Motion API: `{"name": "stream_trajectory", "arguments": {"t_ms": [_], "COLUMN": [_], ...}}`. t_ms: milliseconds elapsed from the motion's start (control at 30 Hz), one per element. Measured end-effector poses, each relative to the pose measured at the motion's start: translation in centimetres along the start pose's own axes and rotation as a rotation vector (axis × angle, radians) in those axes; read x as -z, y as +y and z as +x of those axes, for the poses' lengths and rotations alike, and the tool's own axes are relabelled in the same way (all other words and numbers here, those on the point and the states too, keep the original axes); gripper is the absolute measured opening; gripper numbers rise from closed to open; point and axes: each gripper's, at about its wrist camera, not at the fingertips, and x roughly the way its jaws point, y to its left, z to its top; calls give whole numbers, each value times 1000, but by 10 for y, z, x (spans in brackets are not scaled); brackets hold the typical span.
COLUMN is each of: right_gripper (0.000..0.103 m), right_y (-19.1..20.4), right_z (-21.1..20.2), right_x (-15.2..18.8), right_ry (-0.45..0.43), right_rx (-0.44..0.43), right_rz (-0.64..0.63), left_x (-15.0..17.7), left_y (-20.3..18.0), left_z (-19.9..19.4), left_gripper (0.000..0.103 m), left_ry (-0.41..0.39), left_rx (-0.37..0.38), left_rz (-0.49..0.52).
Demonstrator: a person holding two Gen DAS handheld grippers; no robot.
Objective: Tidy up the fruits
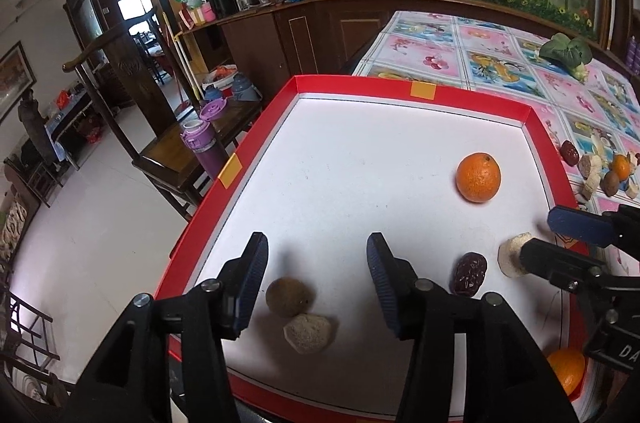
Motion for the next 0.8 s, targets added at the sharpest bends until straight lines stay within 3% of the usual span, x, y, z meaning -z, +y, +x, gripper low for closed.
{"name": "stream_trajectory", "arguments": {"t_ms": [600,800], "right_gripper": [48,48], "right_y": [-48,-81], "right_z": [-40,-66], "right_x": [-1,2], "right_ry": [-71,-127], "right_rx": [41,87], "right_rz": [107,171], "left_x": [-9,-18], "left_y": [-22,-34], "left_z": [-10,-23], "left_gripper": [61,65], "left_ry": [-14,-41], "left_rx": [-31,-1], "left_rz": [55,65]}}
